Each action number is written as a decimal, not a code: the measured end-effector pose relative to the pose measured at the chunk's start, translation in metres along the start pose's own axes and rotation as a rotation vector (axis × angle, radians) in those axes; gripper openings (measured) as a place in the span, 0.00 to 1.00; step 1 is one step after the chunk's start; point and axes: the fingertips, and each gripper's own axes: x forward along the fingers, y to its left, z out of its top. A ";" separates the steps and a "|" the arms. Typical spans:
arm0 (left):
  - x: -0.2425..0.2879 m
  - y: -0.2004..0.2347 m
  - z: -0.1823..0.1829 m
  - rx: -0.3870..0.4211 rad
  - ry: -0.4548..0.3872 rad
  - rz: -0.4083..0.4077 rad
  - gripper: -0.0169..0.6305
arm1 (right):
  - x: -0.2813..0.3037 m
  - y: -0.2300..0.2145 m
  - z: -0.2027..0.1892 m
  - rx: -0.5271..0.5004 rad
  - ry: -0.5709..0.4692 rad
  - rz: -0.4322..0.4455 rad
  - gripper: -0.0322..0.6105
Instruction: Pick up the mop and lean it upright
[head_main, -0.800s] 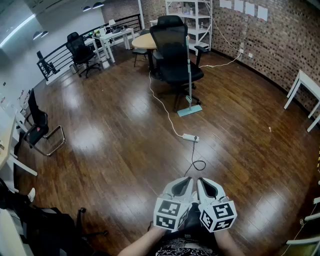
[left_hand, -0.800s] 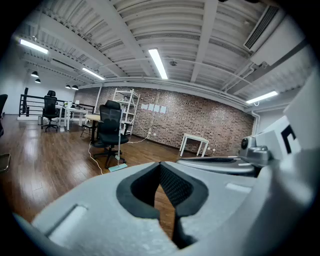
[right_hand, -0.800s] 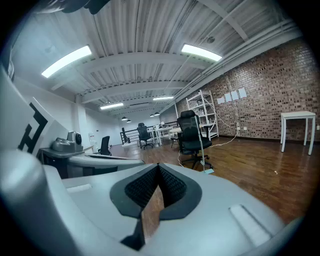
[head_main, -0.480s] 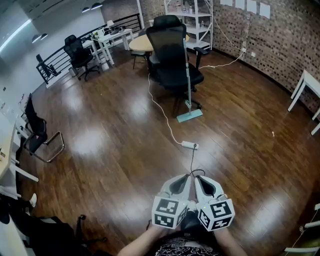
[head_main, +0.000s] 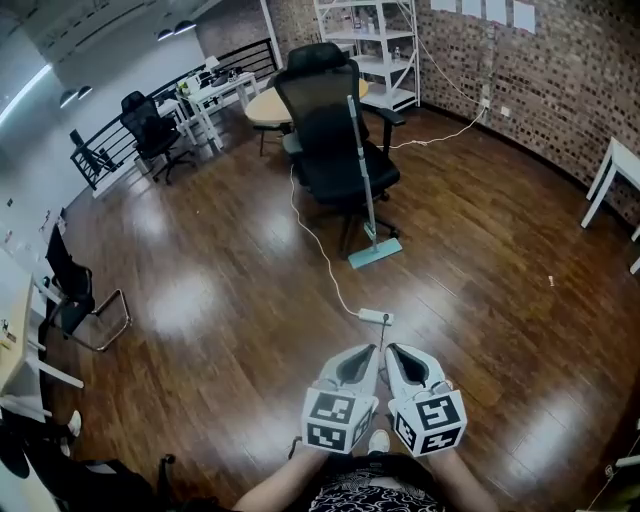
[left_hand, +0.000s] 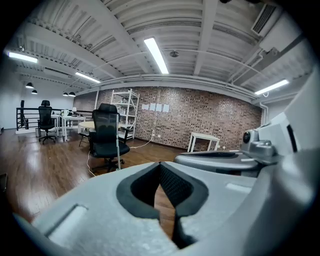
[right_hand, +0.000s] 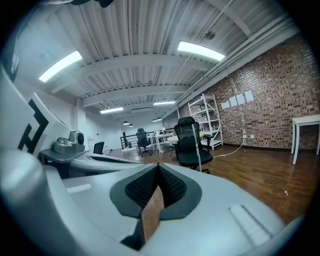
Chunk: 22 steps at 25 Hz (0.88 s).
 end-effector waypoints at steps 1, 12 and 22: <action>0.007 0.001 0.000 0.001 0.002 -0.002 0.03 | 0.004 -0.005 0.002 0.003 -0.009 0.000 0.05; 0.074 0.033 0.012 -0.009 0.004 -0.017 0.03 | 0.064 -0.047 0.005 -0.006 0.005 0.001 0.05; 0.159 0.120 0.045 -0.047 0.006 -0.056 0.03 | 0.179 -0.088 0.027 -0.014 0.037 -0.037 0.05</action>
